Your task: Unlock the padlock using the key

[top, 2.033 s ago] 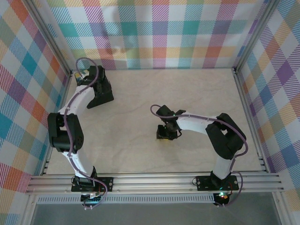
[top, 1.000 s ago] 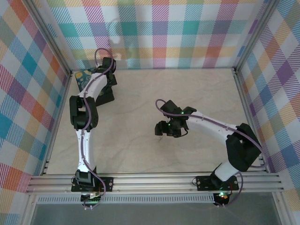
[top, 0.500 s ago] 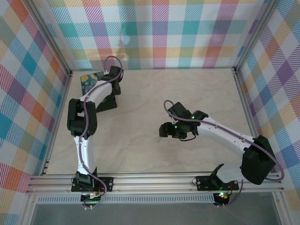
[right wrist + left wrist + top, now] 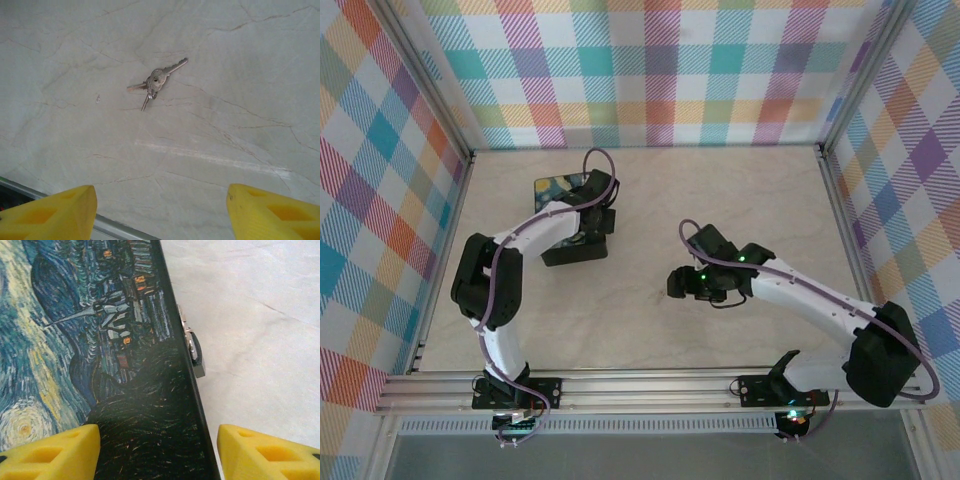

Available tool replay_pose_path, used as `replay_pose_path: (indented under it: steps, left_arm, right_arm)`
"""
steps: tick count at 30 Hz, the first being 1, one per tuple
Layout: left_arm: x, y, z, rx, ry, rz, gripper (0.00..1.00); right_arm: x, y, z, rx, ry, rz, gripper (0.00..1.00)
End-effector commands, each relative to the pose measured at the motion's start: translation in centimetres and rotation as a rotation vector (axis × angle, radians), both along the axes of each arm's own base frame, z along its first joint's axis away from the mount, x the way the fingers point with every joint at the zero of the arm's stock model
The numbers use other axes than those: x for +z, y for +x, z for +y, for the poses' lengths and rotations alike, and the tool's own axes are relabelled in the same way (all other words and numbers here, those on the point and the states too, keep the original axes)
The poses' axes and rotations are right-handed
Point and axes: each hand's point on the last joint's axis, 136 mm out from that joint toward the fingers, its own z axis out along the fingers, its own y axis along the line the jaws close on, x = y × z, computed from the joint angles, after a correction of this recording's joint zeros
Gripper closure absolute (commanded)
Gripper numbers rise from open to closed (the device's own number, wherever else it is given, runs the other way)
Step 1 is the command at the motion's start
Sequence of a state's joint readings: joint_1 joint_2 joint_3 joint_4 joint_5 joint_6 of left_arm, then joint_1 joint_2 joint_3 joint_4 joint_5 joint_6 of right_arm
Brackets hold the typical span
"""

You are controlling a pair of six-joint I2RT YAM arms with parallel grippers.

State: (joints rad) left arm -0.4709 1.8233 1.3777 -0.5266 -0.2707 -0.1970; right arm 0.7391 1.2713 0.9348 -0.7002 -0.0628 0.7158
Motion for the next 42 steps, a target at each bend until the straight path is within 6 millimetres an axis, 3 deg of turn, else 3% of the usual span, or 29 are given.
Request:
replay_pose_path:
  steps: [1,3,5,9,13,18,23,36,42]
  left_arm:
    - [2.8,-2.4,-1.0,-0.010,-0.142,0.025,0.31]
    - [5.2,-2.8,0.1,0.042,-0.169,-0.022,0.22]
    - [6.0,-3.6,2.2,0.129,-0.191,-0.021,0.18]
    - [5.2,-6.6,8.4,0.408,-0.280,0.025,0.15]
    - [4.0,-8.9,13.0,0.626,-0.384,0.012,0.11]
    - [2.4,-8.7,11.4,0.651,-0.615,0.061,0.10]
    - [2.0,-7.6,9.7,0.685,-0.753,0.048,0.09]
    - [-2.6,-6.2,10.1,0.758,-0.608,0.049,0.11]
    - [-4.4,-6.3,10.3,0.640,-0.488,0.111,0.21]
  right_arm:
    - [0.6,0.2,-1.1,-0.047,0.008,-0.016,0.31]
    - [0.8,0.5,-1.5,-0.057,0.012,-0.023,0.31]
    - [0.9,1.0,-1.8,-0.059,0.012,-0.031,0.31]
    - [0.6,1.7,-1.8,-0.051,-0.008,-0.036,0.31]
    - [-0.1,2.1,-0.9,-0.032,0.005,-0.024,0.31]
    - [-0.9,2.7,0.4,-0.004,0.027,0.001,0.31]
    - [-1.2,2.8,0.6,-0.002,0.032,0.000,0.31]
    - [-1.6,2.4,0.1,0.010,0.014,0.001,0.31]
    - [-1.7,2.2,-0.2,0.017,0.002,0.003,0.31]
